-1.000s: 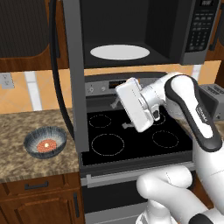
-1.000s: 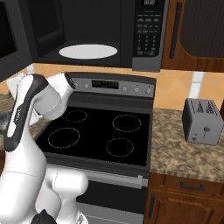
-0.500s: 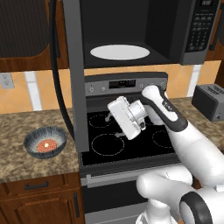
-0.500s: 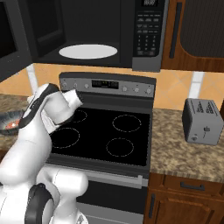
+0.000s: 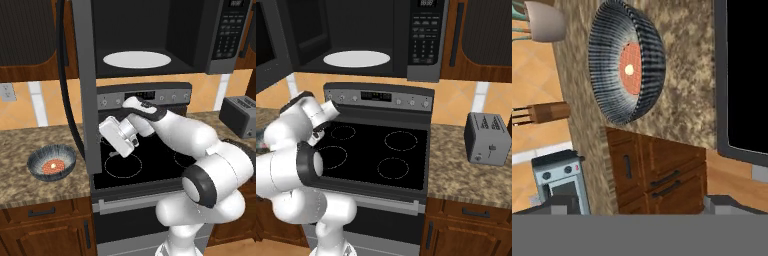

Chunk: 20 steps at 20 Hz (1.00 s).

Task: Open the microwave, place the bowl with waffle inside the microwave, then close the microwave door and turn it on.

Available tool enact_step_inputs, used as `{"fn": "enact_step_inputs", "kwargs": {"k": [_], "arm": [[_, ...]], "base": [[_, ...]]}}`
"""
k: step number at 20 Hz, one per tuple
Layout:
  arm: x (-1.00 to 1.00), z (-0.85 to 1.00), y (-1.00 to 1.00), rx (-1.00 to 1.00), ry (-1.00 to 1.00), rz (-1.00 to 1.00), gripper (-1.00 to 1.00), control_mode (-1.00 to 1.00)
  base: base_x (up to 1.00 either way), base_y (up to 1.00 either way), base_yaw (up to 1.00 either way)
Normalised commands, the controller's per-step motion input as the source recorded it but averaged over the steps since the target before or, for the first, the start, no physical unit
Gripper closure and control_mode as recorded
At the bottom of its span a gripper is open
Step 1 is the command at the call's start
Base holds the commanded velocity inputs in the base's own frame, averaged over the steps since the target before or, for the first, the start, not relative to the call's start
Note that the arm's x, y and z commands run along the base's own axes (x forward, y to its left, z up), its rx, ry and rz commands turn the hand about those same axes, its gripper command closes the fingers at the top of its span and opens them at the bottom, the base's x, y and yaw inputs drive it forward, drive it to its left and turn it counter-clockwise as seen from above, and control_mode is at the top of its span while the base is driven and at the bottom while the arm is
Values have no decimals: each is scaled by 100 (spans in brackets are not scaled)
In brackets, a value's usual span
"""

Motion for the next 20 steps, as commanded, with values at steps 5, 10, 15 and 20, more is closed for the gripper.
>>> {"fn": "enact_step_inputs", "kwargs": {"k": [5, 10, 15, 20], "arm": [[75, -27, 57, -1, -2, 0, -100, -100], [39, -24, 69, -6, 0, -3, -100, -100], [18, -33, 33, -9, 4, -11, -100, -100], [3, -36, 5, -10, 9, -5, -100, -100]], "base": [[0, 0, 0], [0, 0, 0], [0, 0, 0], [0, 0, 0]]}}
